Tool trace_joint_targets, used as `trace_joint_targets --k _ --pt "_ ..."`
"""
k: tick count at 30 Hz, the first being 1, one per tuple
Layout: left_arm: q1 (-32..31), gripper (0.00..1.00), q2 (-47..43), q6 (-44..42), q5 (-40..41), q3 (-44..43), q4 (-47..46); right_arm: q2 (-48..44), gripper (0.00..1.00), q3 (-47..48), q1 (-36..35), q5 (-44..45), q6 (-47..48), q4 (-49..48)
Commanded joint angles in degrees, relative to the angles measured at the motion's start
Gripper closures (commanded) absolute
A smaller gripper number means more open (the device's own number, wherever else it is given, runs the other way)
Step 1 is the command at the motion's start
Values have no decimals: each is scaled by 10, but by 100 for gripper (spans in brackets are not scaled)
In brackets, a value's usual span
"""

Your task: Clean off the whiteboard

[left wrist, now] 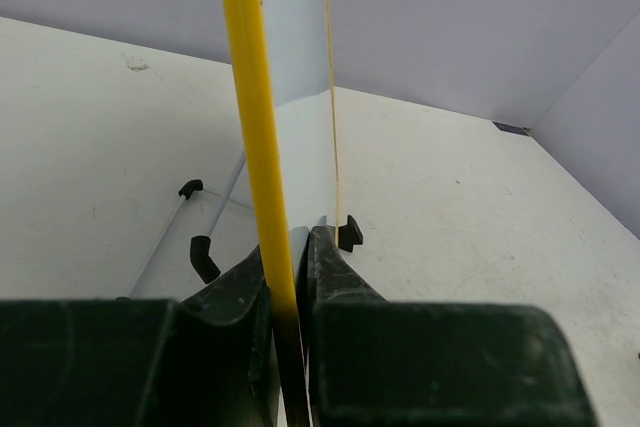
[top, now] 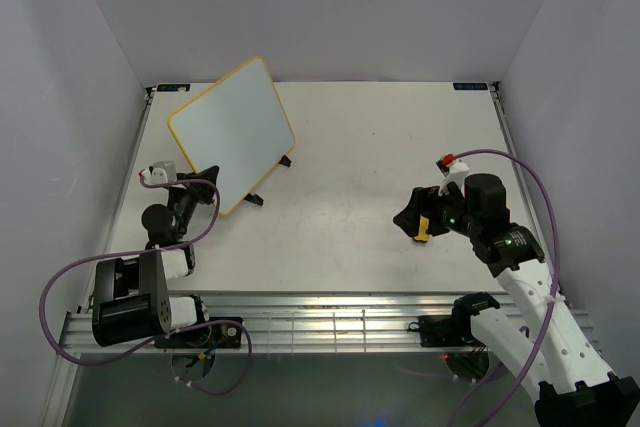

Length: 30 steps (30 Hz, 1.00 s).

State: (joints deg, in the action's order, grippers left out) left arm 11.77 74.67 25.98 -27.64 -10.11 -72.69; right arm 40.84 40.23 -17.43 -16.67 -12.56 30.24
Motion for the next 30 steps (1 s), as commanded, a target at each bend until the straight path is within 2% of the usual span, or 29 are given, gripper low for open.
trace_joint_targets --k 1,3,10,15,19,21,26,30 --pt "22 80 11 -127 137 9 25 -8 10 -6 -5 -8 10 -14" --pt "21 74 7 -130 144 9 29 -8 10 -4 -5 -8 10 -13" --pt "21 68 4 -133 149 15 21 -10 10 -2 -5 -9 10 -12" --pt "21 68 1 -137 156 18 19 -13 10 -1 -5 -8 10 -13" --pt "22 75 12 -171 138 14 11 -16 10 -1 -6 -10 10 -11" --pt "21 77 22 -188 112 14 -24 -17 10 -1 -6 -13 10 -11" --pt "21 76 52 -236 61 23 -94 -18 10 0 -7 -16 10 -13" --pt "21 75 45 -278 55 17 -69 -22 10 0 -7 -19 10 -14"
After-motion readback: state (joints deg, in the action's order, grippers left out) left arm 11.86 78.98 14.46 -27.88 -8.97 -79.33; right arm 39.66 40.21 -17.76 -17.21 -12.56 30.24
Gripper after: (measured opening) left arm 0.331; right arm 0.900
